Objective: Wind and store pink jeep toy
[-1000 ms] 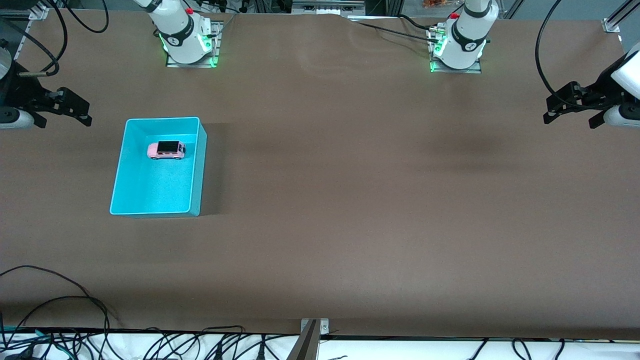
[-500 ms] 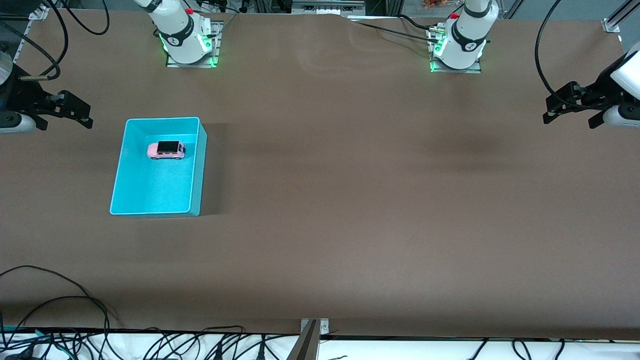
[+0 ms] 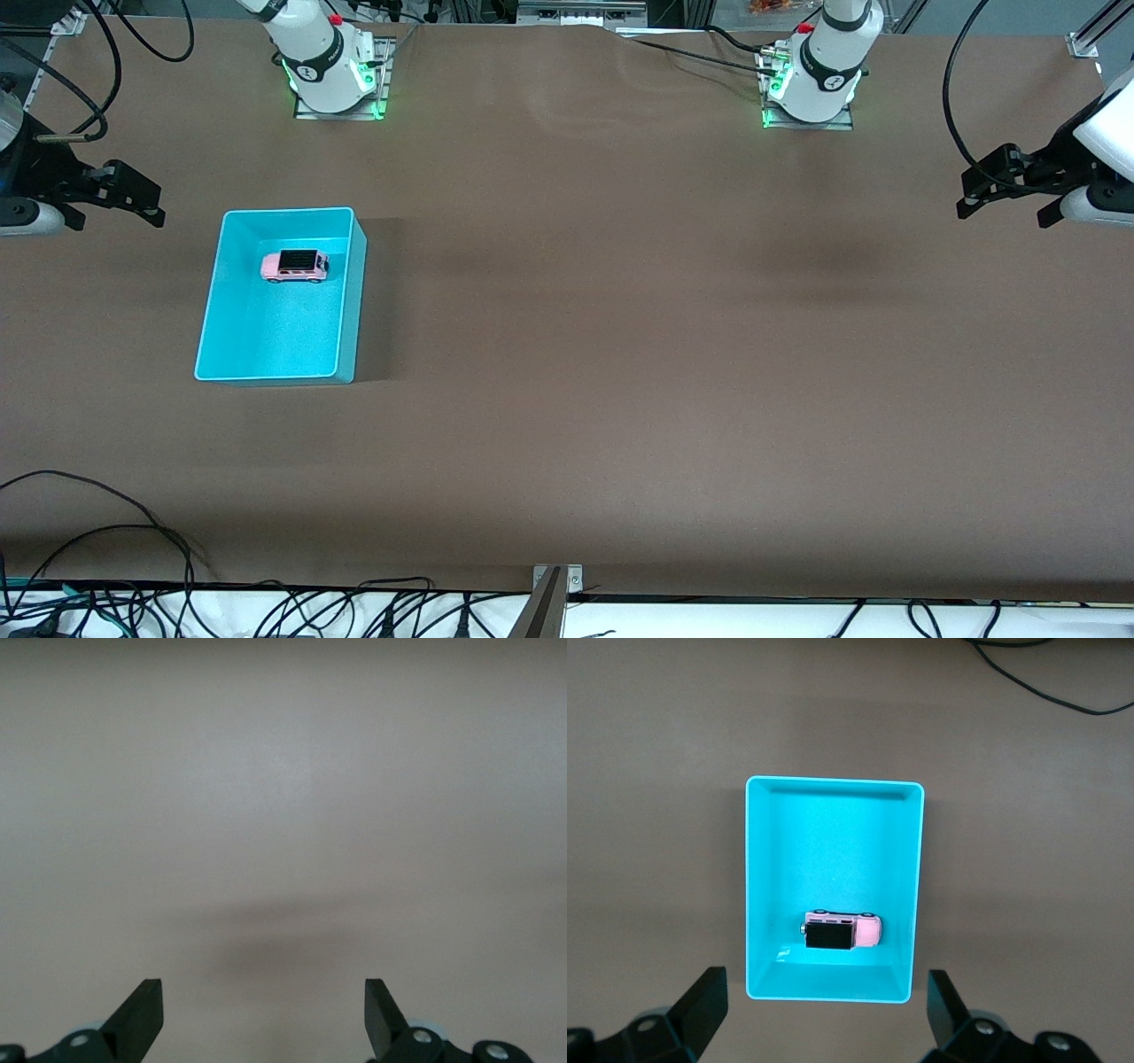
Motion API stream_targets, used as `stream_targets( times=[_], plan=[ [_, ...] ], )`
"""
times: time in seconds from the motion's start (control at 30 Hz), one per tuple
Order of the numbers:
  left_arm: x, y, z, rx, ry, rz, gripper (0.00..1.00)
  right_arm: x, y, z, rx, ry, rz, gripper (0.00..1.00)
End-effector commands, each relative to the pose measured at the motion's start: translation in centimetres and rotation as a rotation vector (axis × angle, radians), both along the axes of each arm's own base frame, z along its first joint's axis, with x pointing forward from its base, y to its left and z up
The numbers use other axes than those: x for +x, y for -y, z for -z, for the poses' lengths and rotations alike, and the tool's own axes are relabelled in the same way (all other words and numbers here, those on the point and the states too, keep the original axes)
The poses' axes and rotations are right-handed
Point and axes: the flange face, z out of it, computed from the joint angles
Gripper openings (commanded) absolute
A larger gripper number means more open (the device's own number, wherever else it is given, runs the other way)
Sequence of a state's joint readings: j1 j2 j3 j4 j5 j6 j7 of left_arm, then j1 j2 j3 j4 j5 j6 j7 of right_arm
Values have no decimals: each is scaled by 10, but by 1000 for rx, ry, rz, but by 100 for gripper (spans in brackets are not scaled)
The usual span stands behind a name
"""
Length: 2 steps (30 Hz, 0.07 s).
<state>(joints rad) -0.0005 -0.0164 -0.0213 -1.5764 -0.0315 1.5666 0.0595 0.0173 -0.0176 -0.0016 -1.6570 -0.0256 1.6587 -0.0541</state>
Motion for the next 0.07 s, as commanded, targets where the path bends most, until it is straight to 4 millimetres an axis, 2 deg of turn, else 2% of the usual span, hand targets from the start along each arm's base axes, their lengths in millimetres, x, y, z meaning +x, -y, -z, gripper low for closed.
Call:
stream_targets(
  times=[0.0,0.03],
  plan=[
    [3,-2,-7,19,9,-12,100,0,-1,-6,-2,-6,-8,100],
    [3,-2,-8,19,10,-12,100,0,-1,-6,-2,-6,-9,100]
  ],
)
